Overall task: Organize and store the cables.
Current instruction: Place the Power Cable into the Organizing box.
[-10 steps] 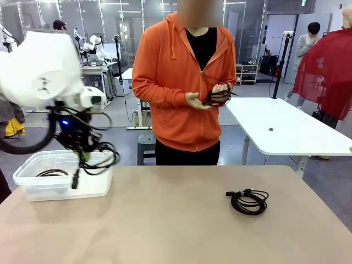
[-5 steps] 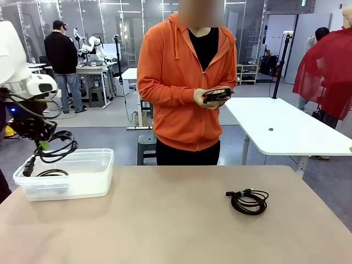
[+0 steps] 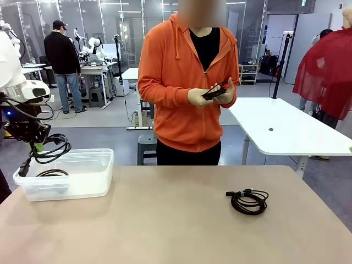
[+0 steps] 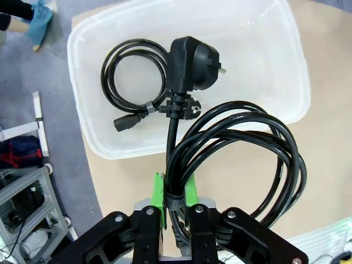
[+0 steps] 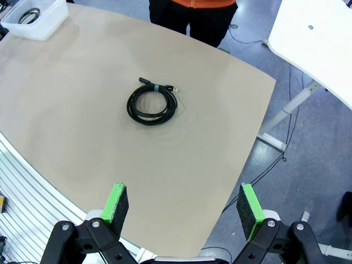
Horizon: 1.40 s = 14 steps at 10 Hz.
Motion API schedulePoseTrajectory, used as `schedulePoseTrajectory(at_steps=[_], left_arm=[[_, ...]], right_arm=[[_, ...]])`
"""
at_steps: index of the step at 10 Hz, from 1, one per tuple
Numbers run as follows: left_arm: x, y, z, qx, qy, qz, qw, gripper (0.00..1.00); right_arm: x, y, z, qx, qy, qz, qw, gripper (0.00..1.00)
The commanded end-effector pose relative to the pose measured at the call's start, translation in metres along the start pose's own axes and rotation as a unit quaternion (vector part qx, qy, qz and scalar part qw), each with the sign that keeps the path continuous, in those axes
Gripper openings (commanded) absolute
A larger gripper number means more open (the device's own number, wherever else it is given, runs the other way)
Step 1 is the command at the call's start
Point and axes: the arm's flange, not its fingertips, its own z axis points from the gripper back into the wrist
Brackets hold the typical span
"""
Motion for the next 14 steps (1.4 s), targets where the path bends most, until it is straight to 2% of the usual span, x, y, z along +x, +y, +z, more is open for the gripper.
schedulePoseTrajectory(at_steps=[1, 4, 6, 9, 12, 14], left_arm=[[-0.006, 0.001, 0.0, 0.0, 0.001, 0.001, 1.0, 0.17], [-0.001, 0.0, -0.002, 0.0, 0.002, 0.0, 1.0, 0.17], [0.017, 0.015, -0.007, 0.008, -0.016, -0.009, 1.0, 0.17], [0.051, 0.043, -0.018, 0.026, -0.021, 0.011, 0.999, 0.17], [0.08, 0.061, -0.05, 0.026, 0.01, 0.002, 1.0, 0.17], [0.084, 0.068, -0.07, 0.028, 0.029, 0.013, 0.999, 0.17]], right_arm=[[-0.001, -0.001, 0.0, 0.003, -0.002, 0.001, 1.0, 1.0], [-0.001, -0.001, 0.0, 0.003, -0.002, 0.001, 1.0, 1.0], [-0.001, -0.001, 0.0, 0.003, -0.002, 0.001, 1.0, 1.0], [-0.001, -0.001, 0.0, 0.003, -0.002, 0.001, 1.0, 1.0], [-0.001, -0.001, 0.0, 0.003, -0.002, 0.001, 1.0, 1.0], [-0.001, -0.001, 0.0, 0.003, -0.002, 0.001, 1.0, 1.0]])
